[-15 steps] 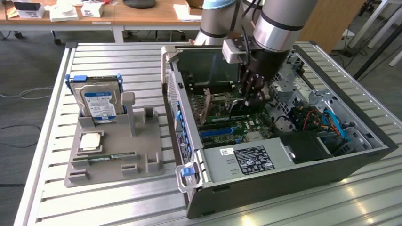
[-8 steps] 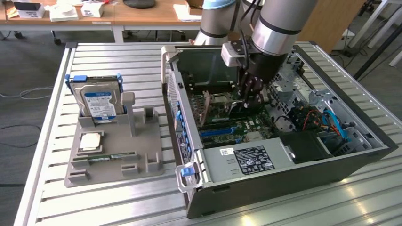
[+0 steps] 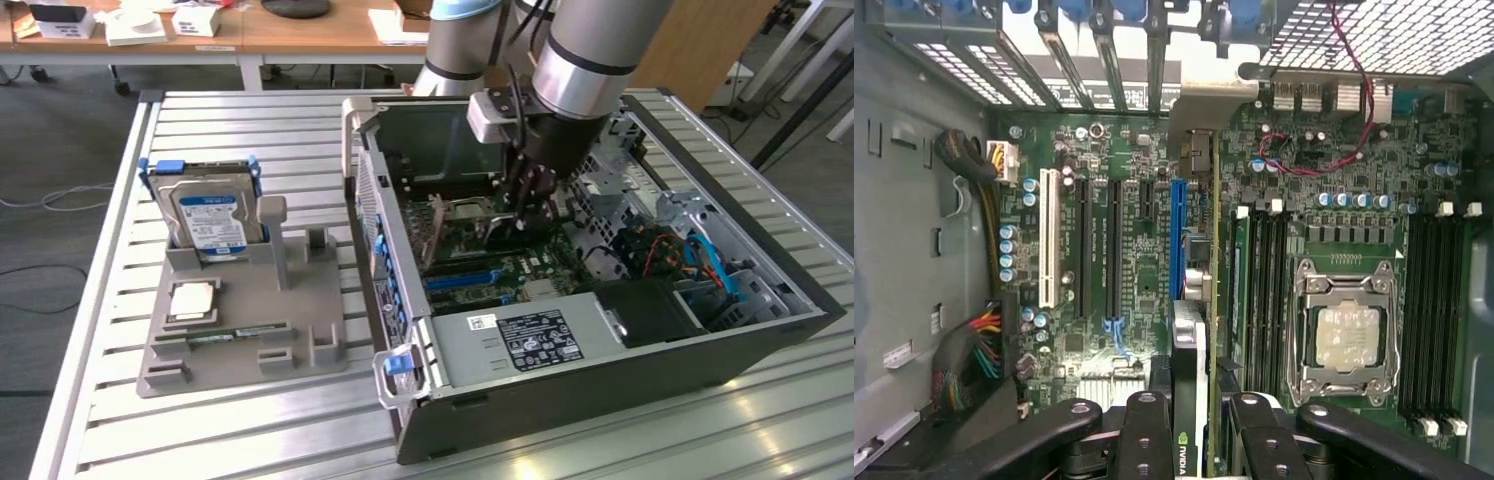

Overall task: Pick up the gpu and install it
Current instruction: 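Insert the gpu into the slot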

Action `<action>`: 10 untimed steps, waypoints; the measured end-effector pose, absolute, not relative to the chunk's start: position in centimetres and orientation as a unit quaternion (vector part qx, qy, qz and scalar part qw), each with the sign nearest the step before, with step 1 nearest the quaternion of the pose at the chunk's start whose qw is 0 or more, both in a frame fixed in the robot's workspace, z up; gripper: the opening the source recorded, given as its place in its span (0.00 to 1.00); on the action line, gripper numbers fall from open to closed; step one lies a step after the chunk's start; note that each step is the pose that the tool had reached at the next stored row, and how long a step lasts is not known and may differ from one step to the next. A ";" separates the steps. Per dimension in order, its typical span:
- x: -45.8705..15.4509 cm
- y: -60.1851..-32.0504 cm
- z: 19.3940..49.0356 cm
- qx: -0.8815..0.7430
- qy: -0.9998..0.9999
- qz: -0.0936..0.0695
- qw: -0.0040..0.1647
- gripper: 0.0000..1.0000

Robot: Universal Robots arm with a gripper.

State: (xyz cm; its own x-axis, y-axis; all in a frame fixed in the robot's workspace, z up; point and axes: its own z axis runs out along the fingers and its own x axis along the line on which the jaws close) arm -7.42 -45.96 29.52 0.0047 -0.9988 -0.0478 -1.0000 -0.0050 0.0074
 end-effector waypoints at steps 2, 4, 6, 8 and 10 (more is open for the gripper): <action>-7.5 -46.0 29.5 -0.709 0.705 0.020 0.014 0.27; -7.5 -46.0 29.1 -0.709 0.705 0.020 0.014 0.27; -7.5 -46.0 28.7 -0.709 0.705 0.020 0.014 0.27; -7.5 -46.0 28.4 -0.709 0.705 0.020 0.014 0.27; -7.5 -46.0 28.4 -0.709 0.704 0.020 0.014 0.27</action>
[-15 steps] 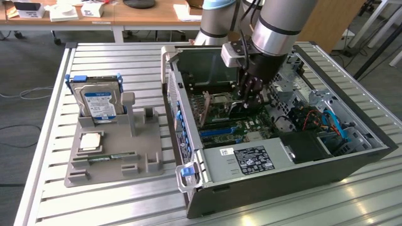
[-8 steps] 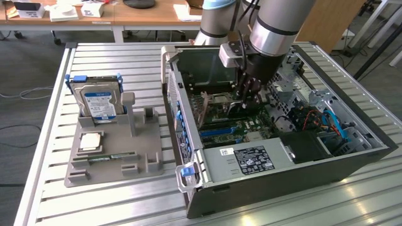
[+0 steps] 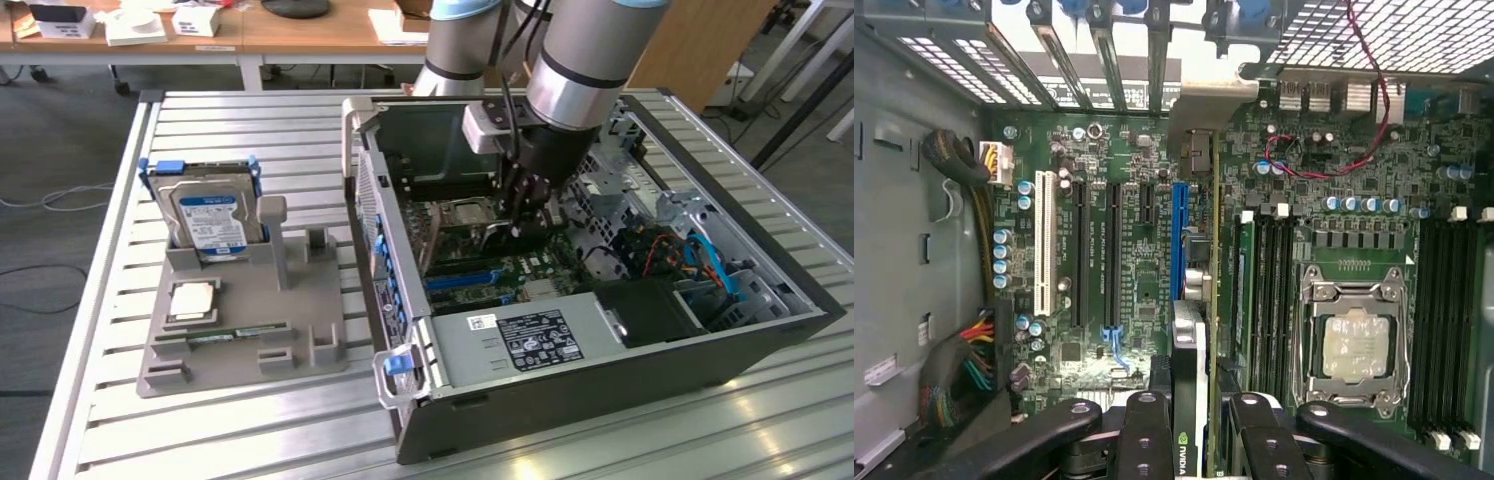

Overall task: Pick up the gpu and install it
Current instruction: 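Insert the gpu into the slot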

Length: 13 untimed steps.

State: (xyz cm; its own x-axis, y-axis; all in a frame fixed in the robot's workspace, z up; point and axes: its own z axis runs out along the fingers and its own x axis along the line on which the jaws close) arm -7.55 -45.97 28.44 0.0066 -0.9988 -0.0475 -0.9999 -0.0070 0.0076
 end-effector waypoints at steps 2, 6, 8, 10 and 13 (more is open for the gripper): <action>-7.7 -46.0 28.4 -0.709 0.705 0.020 0.014 0.27; -8.1 -46.0 28.4 -0.709 0.704 0.020 0.014 0.27; -8.2 -46.0 28.1 -0.709 0.704 0.020 0.014 0.27; -8.2 -46.0 27.9 -0.709 0.704 0.020 0.014 0.27; -8.2 -46.0 27.8 -0.709 0.704 0.020 0.014 0.27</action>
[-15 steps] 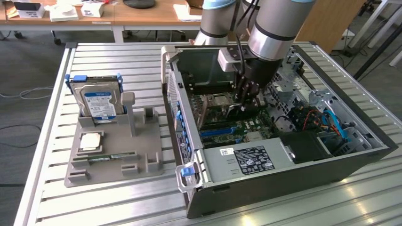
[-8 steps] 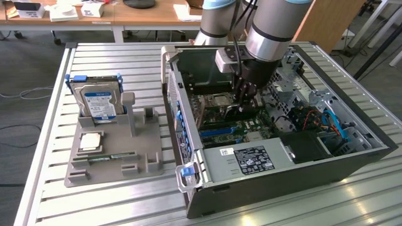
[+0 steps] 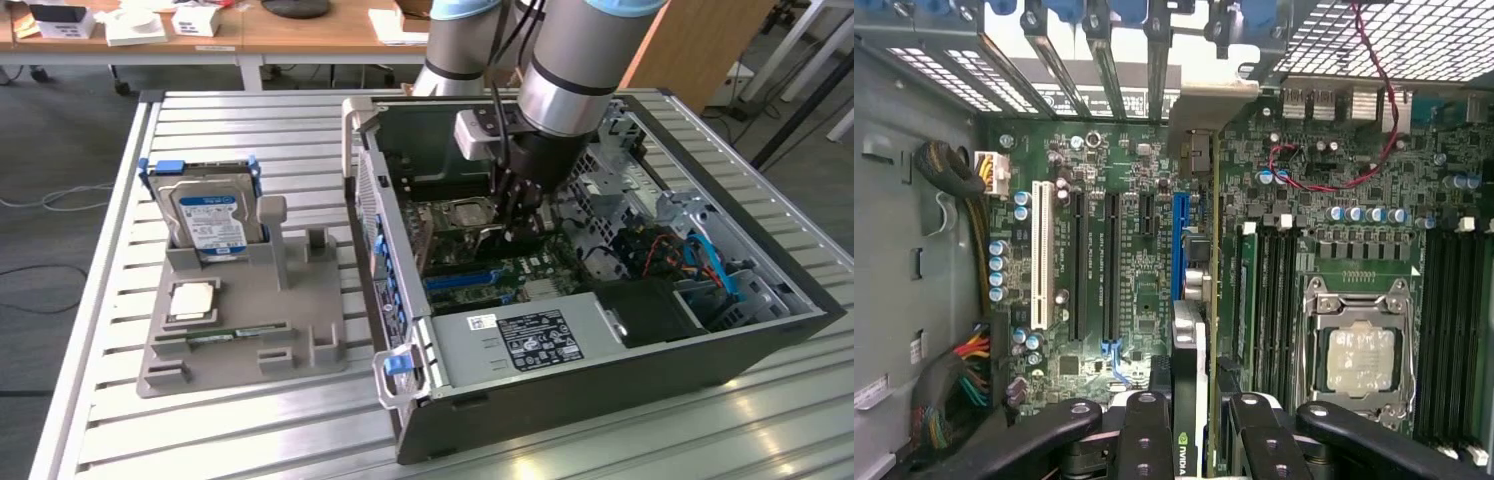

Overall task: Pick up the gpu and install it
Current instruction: 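Insert the gpu into the slot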

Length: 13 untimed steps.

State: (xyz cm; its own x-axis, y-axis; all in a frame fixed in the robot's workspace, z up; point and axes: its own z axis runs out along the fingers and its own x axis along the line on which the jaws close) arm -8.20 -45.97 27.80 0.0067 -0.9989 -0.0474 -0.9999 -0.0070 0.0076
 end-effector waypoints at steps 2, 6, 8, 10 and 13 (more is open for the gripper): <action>-8.3 -46.0 27.8 -0.709 0.705 0.020 0.014 0.27; -8.6 -46.0 27.7 -0.709 0.704 0.020 0.014 0.27; -8.8 -46.0 27.7 -0.709 0.704 0.020 0.014 0.27; -8.8 -46.0 27.7 -0.709 0.704 0.020 0.014 0.27; -8.8 -46.1 27.6 -0.709 0.704 0.020 0.014 0.27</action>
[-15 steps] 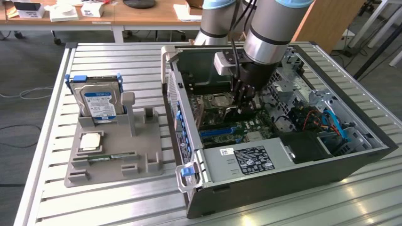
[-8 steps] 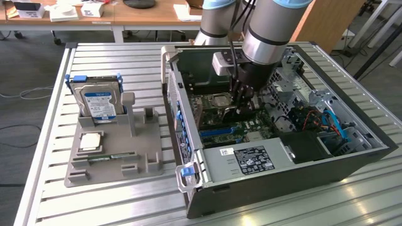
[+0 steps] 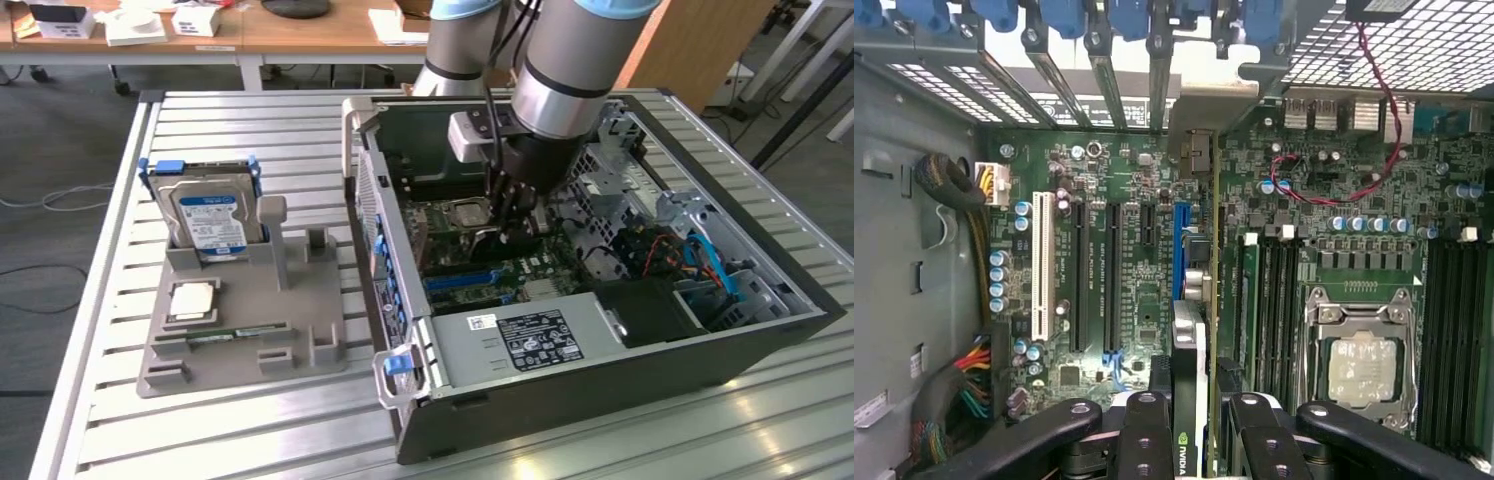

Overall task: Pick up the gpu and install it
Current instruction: 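Insert the gpu into the slot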

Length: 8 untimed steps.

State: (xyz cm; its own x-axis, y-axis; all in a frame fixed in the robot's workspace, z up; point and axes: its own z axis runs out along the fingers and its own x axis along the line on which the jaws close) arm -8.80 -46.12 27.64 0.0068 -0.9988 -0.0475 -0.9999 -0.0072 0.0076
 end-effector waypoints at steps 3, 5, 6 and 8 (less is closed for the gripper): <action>-8.9 -46.2 27.6 -0.709 0.704 0.020 0.014 0.27; -9.1 -46.2 27.5 -0.709 0.704 0.020 0.014 0.27; -9.2 -46.2 27.5 -0.709 0.704 0.020 0.014 0.27; -9.4 -46.2 27.5 -0.709 0.704 0.020 0.014 0.27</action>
State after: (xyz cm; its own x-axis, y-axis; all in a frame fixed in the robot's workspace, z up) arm -9.40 -46.15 27.49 0.0069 -0.9988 -0.0477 -0.9999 -0.0072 0.0074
